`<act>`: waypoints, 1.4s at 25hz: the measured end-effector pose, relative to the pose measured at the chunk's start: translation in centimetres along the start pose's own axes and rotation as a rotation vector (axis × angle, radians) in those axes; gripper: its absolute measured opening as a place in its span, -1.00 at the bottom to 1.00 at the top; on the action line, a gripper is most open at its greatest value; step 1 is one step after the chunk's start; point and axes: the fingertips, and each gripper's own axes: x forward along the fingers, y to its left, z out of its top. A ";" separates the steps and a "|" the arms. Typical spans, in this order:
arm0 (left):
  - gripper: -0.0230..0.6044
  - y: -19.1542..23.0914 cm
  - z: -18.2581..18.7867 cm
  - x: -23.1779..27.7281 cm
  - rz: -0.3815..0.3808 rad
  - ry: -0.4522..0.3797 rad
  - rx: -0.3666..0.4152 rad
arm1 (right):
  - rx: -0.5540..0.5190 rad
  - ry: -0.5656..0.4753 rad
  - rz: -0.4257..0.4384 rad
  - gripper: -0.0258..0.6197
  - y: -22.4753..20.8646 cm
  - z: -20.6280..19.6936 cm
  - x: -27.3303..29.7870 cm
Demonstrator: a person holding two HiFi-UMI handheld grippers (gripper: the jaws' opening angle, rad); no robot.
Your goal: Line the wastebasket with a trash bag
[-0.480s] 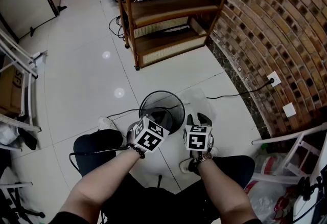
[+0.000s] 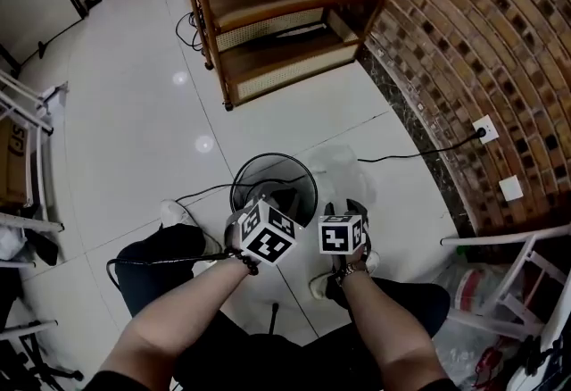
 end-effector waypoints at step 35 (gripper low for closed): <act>-0.92 0.3 0.5 1.2 0.001 0.002 -0.036 | 0.020 0.065 -0.153 -0.91 -7.2 0.3 1.1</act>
